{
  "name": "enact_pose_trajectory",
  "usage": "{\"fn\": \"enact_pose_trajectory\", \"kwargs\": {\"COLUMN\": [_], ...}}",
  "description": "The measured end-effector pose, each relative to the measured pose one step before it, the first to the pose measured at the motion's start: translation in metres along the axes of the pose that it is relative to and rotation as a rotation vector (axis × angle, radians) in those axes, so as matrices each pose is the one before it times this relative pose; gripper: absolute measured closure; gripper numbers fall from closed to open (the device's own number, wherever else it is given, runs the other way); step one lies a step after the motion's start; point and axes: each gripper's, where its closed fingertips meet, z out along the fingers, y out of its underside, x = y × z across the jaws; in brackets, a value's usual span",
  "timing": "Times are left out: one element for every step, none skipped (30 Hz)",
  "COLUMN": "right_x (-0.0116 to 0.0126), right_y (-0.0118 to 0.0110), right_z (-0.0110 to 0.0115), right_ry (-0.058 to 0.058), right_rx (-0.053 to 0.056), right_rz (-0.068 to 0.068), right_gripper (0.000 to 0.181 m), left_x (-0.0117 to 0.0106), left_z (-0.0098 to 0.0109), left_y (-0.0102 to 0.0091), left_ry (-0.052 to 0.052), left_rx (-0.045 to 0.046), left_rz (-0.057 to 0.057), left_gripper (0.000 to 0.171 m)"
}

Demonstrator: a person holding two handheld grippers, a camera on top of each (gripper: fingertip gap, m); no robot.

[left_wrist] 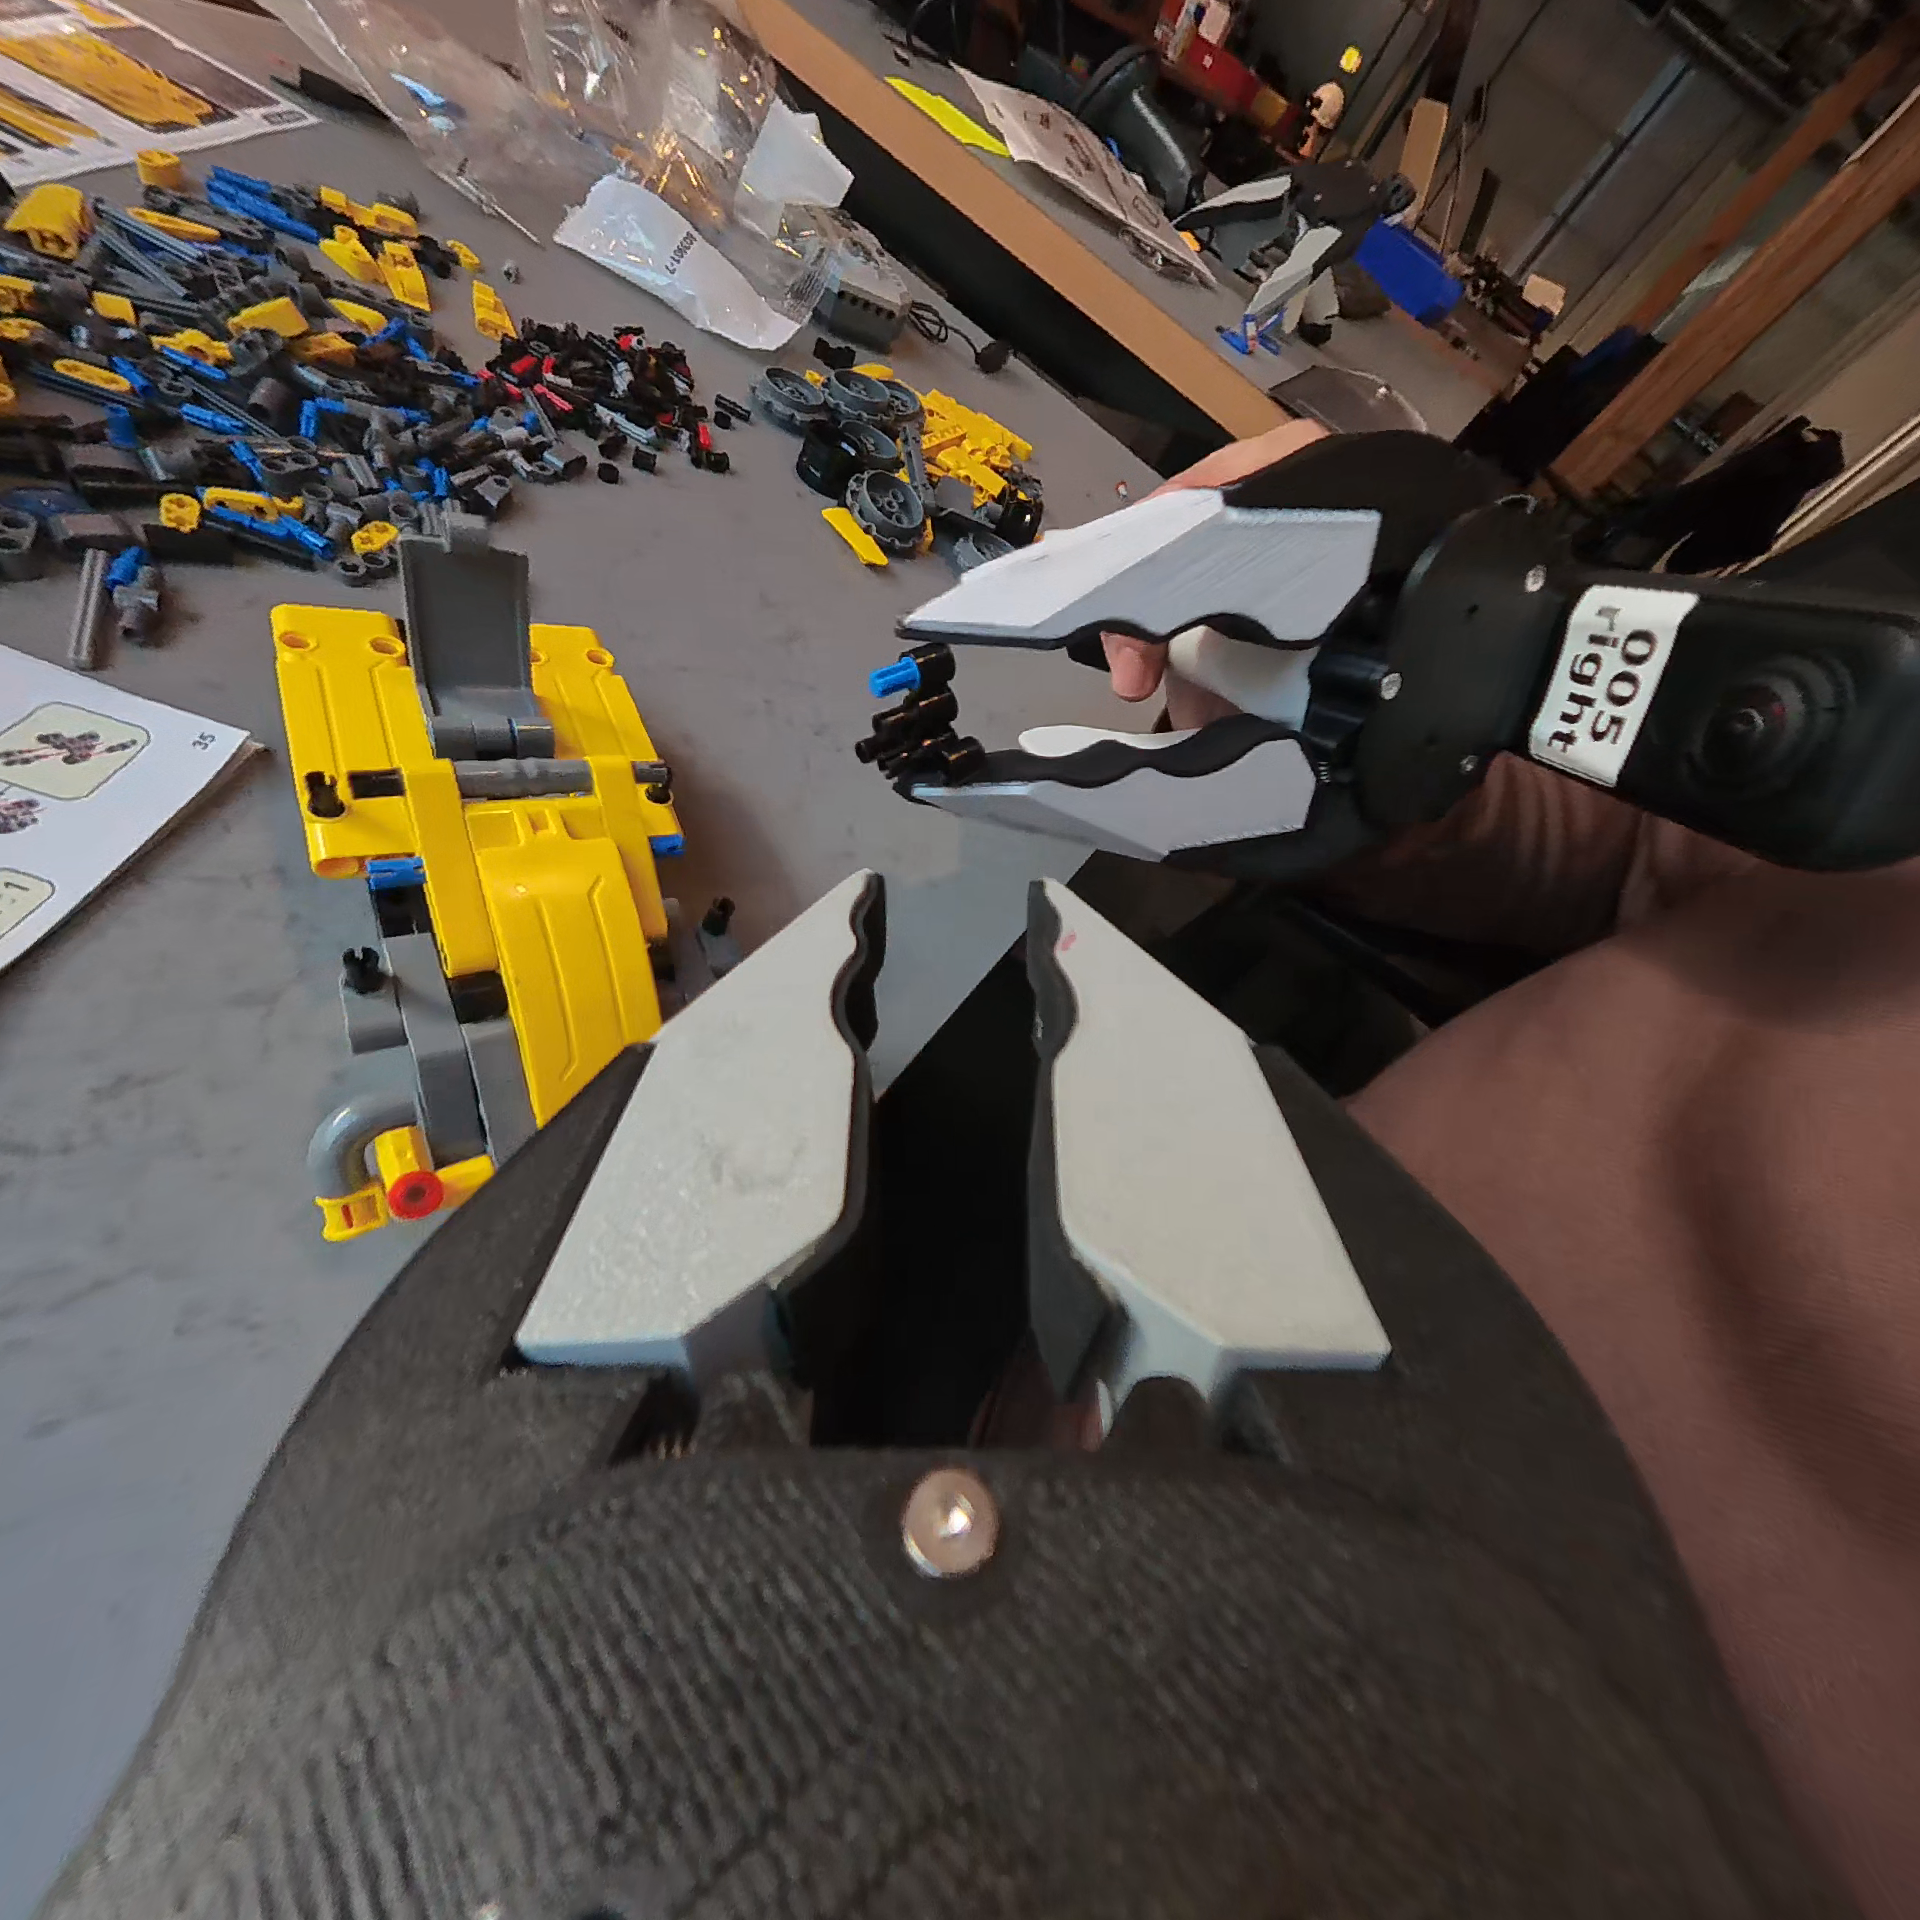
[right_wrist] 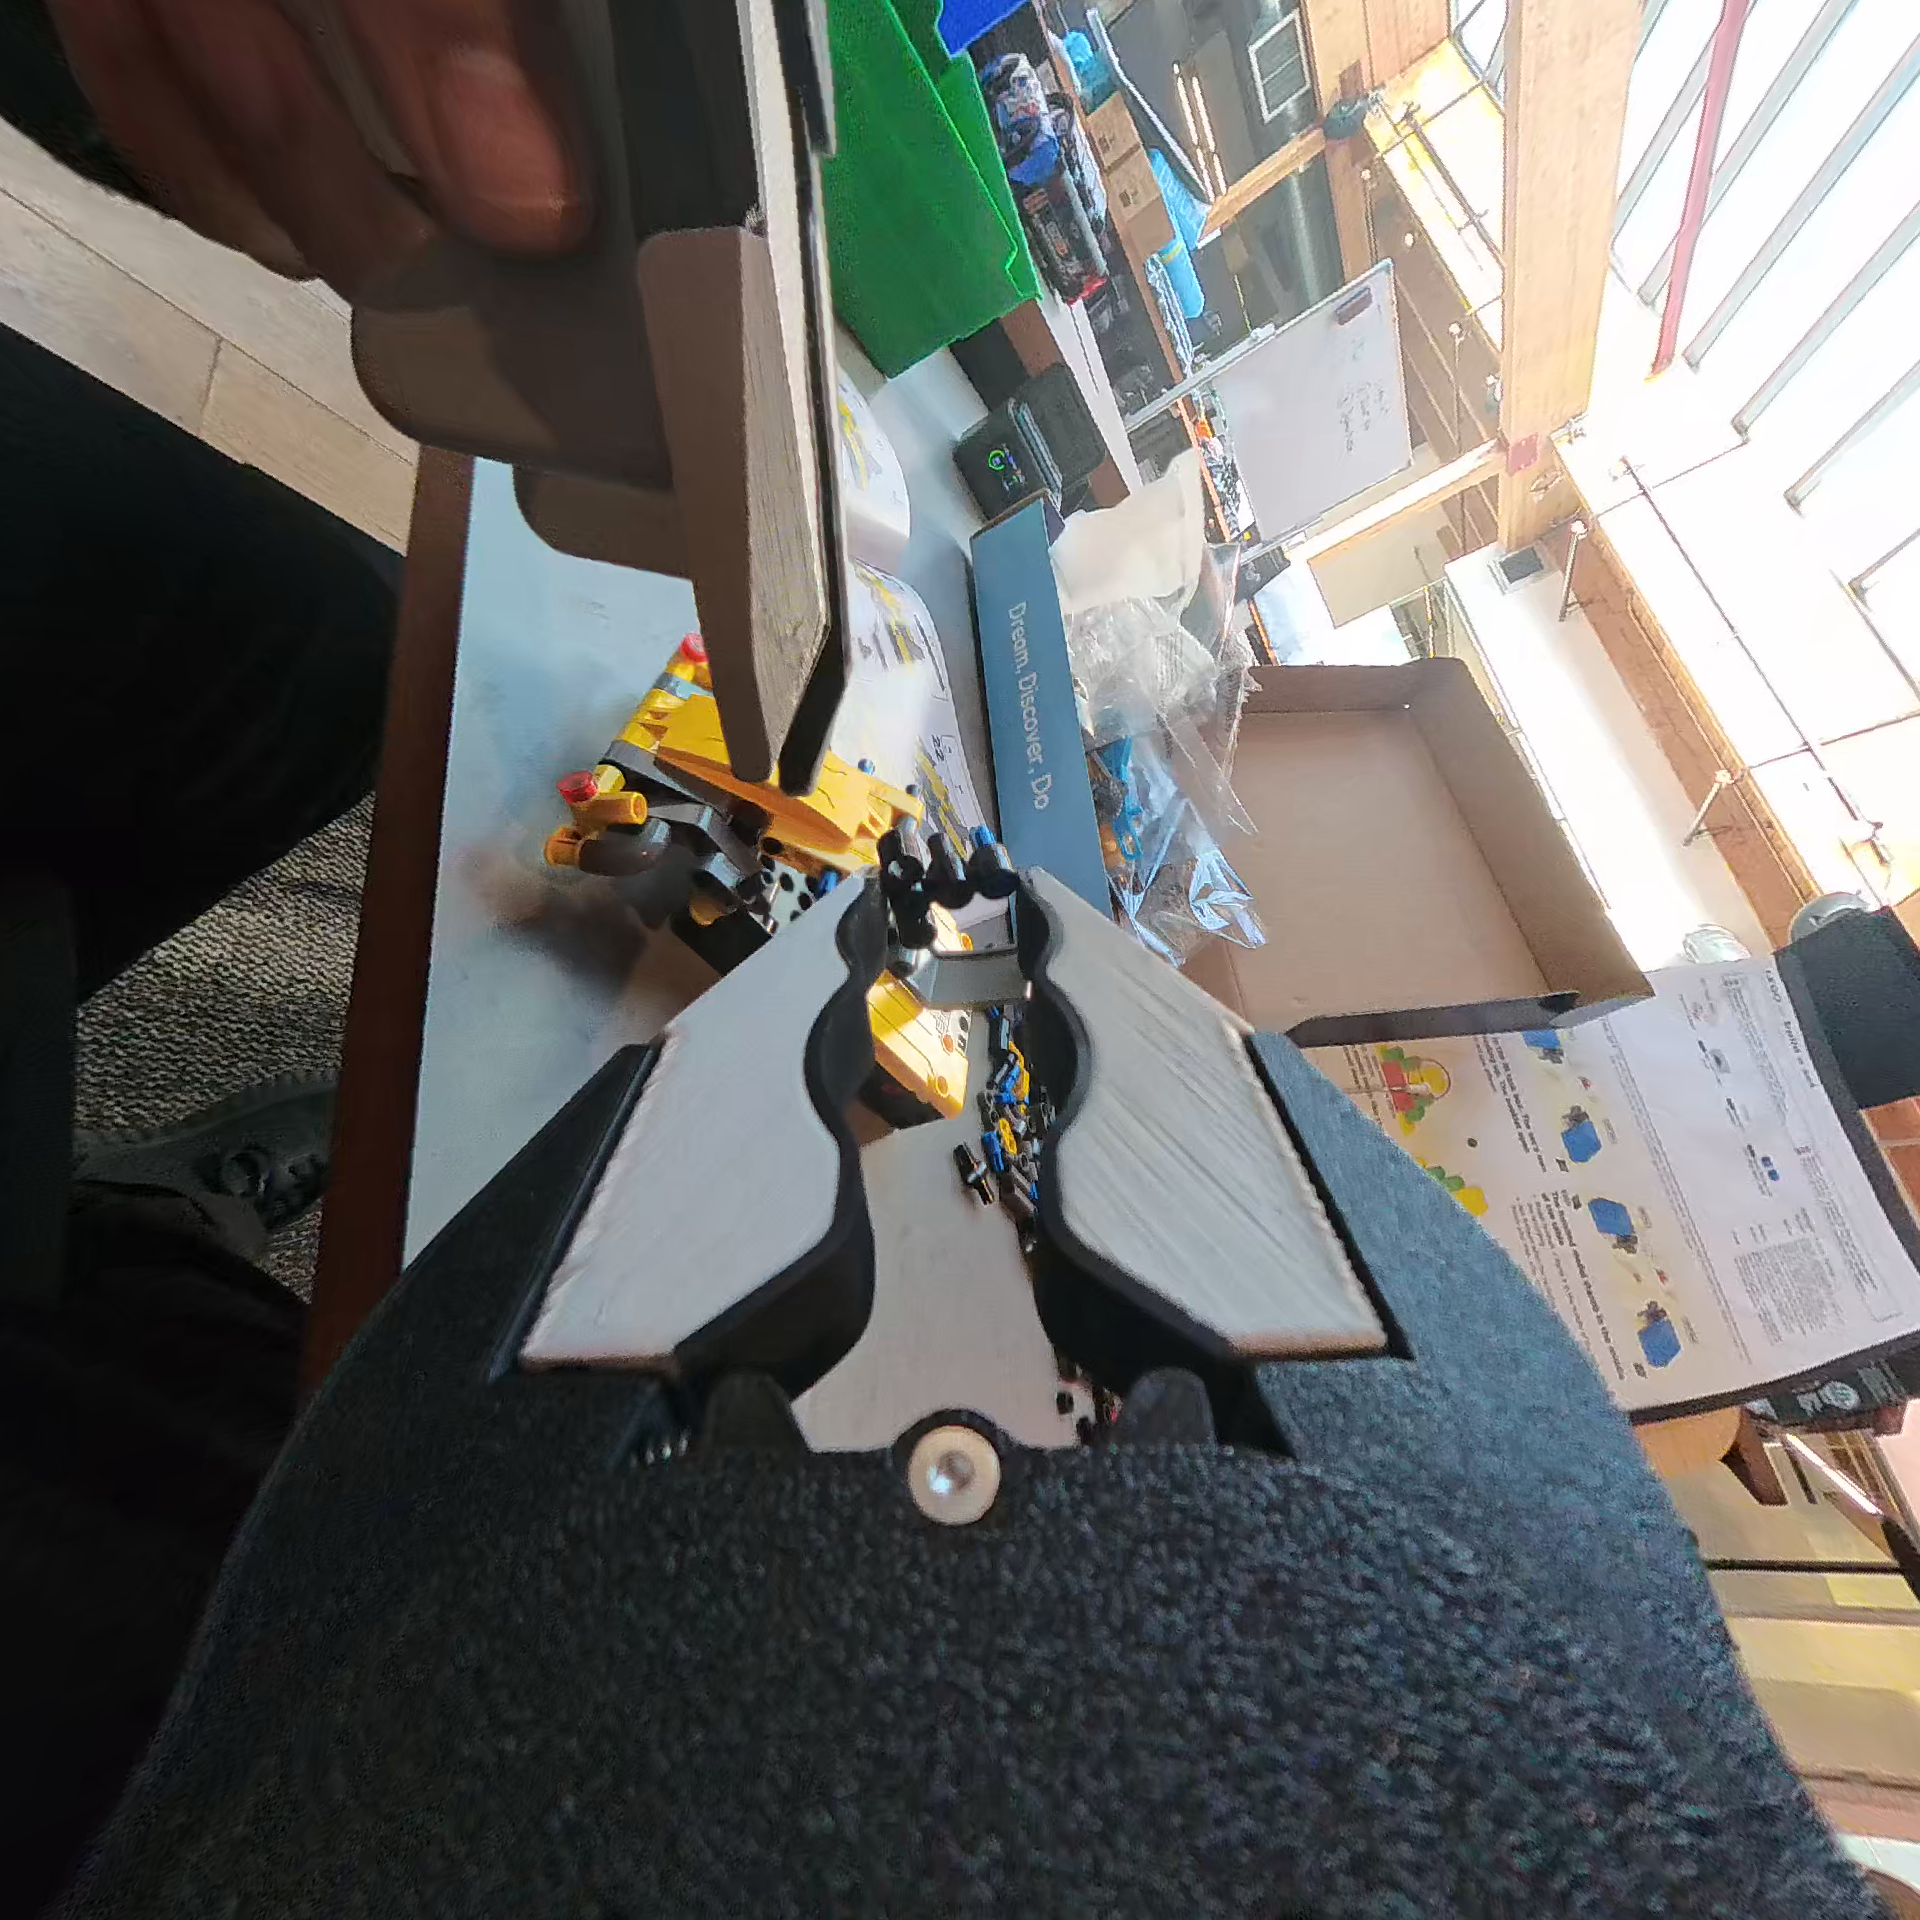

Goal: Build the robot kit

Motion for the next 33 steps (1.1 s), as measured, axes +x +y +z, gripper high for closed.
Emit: {"fn": "enact_pose_trajectory", "kwargs": {"right_x": [-0.00119, -0.00060, 0.00010, 0.00006, 0.00043, 0.00077, 0.00046, -0.00017, -0.00038, -0.00042, -0.00058, -0.00051, -0.00048, -0.00039, -0.00049, -0.00034, -0.00019, 0.00014, 0.00075, 0.00101, 0.00116, 0.00108, 0.00101, 0.00047, -0.00012, -0.00011, -0.00061, -0.00112, -0.00103, -0.00075, -0.00078, -0.00096, -0.00066], "right_y": [-0.00122, -0.00165, -0.00195, -0.00235, -0.00218, -0.00145, -0.00115, -0.00124, -0.00168, -0.00218, -0.00246, -0.00223, -0.00172, -0.00168, -0.00168, -0.00150, -0.00171, -0.00151, -0.00146, -0.00140, -0.00103, -0.00055, -0.00050, -0.00051, -0.00031, -0.00033, -0.00051, -0.00080, -0.00071, -0.00010, 0.00037, 0.00029, 0.00006], "right_z": [0.00073, 0.00056, 0.00030, 0.00009, 0.00004, 0.00002, -0.00008, -0.00017, -0.00039, -0.00045, -0.00054, -0.00038, -0.00034, -0.00036, -0.00053, -0.00079, -0.00105, -0.00128, -0.00138, -0.00131, -0.00113, -0.00090, -0.00086, -0.00070, -0.00059, -0.00047, -0.00038, -0.00029, -0.00021, -0.00005, -0.00022, -0.00021, -0.00029], "right_ry": [-0.0053, -0.0035, -0.0017, -0.0041, -0.0038, 0.0004, 0.0003, -0.0023, -0.0024, -0.0023, -0.0026, -0.0028, -0.0027, -0.0023, -0.0023, -0.0014, -0.0011, 0.0007, 0.0038, 0.0041, 0.0034, 0.0035, 0.0035, 0.0011, -0.0001, 0.0023, 0.0006, -0.0023, -0.0010, 0.0007, 0.0003, -0.0017, -0.0007], "right_rx": [0.0050, 0.0072, 0.0096, 0.0113, 0.0103, 0.0067, 0.0049, 0.0058, 0.0086, 0.0122, 0.0136, 0.0111, 0.0076, 0.0066, 0.0064, 0.0056, 0.0068, 0.0069, 0.0060, 0.0062, 0.0051, 0.0022, 0.0022, 0.0021, 0.0009, 0.0013, 0.0013, 0.0022, 0.0015, -0.0025, -0.0036, -0.0030, -0.0024], "right_rz": [0.0050, 0.0082, 0.0109, 0.0147, 0.0159, 0.0120, 0.0074, 0.0077, 0.0105, 0.0122, 0.0123, 0.0088, 0.0039, 0.0006, -0.0007, -0.0007, -0.0002, 0.0008, 0.0013, 0.0013, 0.0016, 0.0011, -0.0009, -0.0017, -0.0021, -0.0045, -0.0067, -0.0068, -0.0072, -0.0095, -0.0118, -0.0112, -0.0116], "right_gripper": [0.161, 0.161, 0.160, 0.160, 0.160, 0.160, 0.160, 0.160, 0.160, 0.160, 0.160, 0.160, 0.160, 0.160, 0.160, 0.161, 0.160, 0.160, 0.160, 0.160, 0.160, 0.160, 0.160, 0.160, 0.160, 0.160, 0.160, 0.160, 0.161, 0.161, 0.161, 0.161, 0.161], "left_x": [-0.00183, -0.00201, -0.00103, -0.00028, 0.00048, 0.00033, 0.00025, -0.00017, 0.00086, 0.00194, 0.00216, 0.00157, 0.00131, 0.00221, 0.00286, 0.00241, 0.00204, 0.00235, 0.00106, -0.00005, -0.00046, -0.00053, -0.00085, 0.00032, 0.00168, 0.00272, 0.00261, 0.00087, 0.00022, -0.00026, -0.00031, -0.00030, 0.00002], "left_z": [-0.00098, -0.00119, -0.00117, -0.00106, -0.00088, -0.00055, -0.00017, 0.00002, 0.00020, 0.00033, 0.00020, 0.00007, -0.00011, -0.00042, -0.00053, -0.00052, -0.00028, 0.00008, 0.00063, 0.00073, 0.00081, 0.00077, 0.00078, 0.00119, 0.00122, 0.00153, 0.00175, 0.00150, 0.00081, 0.00027, -0.00001, 0.00013, 0.00020], "left_y": [-0.00023, -0.00129, -0.00190, -0.00232, -0.00223, -0.00148, -0.00081, -0.00079, -0.00131, -0.00186, -0.00240, -0.00295, -0.00308, -0.00325, -0.00327, -0.00300, -0.00234, -0.00147, -0.00044, 0.00031, 0.00054, 0.00070, 0.00051, 0.00083, 0.00061, 0.00140, 0.00203, 0.00158, 0.00119, 0.00042, 0.00080, 0.00093, 0.00069], "left_ry": [-0.0035, -0.0040, 0.0004, 0.0044, 0.0070, 0.0056, 0.0046, 0.0023, 0.0079, 0.0159, 0.0190, 0.0177, 0.0194, 0.0277, 0.0339, 0.0329, 0.0315, 0.0352, 0.0273, 0.0173, 0.0118, 0.0075, 0.0039, 0.0100, 0.0182, 0.0259, 0.0266, 0.0155, 0.0107, 0.0046, 0.0010, -0.0025, -0.0026], "left_rx": [0.00877, 0.00955, 0.00882, 0.01022, 0.00983, 0.00574, 0.00381, 0.00546, 0.00811, 0.01163, 0.01559, 0.01765, 0.01710, 0.01657, 0.01579, 0.01282, 0.00906, 0.00246, -0.00449, -0.00695, -0.00621, -0.00452, -0.00207, -0.00299, -0.00219, -0.00697, -0.00900, -0.00432, -0.00027, 0.00466, 0.00221, 0.00158, 0.00415], "left_rz": [-0.0061, -0.0037, -0.0013, 0.0003, 0.0015, 0.0019, 0.0037, 0.0033, 0.0021, 0.0004, -0.0018, -0.0044, -0.0057, -0.0054, -0.0068, -0.0095, -0.0119, -0.0156, -0.0199, -0.0157, -0.0076, -0.0038, -0.0033, -0.0057, -0.0132, -0.0169, -0.0192, -0.0175, -0.0095, -0.0045, -0.0011, 0.0014, 0.0034], "left_gripper": [0.146, 0.145, 0.145, 0.145, 0.145, 0.144, 0.144, 0.144, 0.143, 0.143, 0.142, 0.141, 0.140, 0.140, 0.140, 0.141, 0.142, 0.144, 0.146, 0.148, 0.149, 0.150, 0.150, 0.150, 0.150, 0.150, 0.148, 0.148, 0.148, 0.148, 0.148, 0.148, 0.148]}}
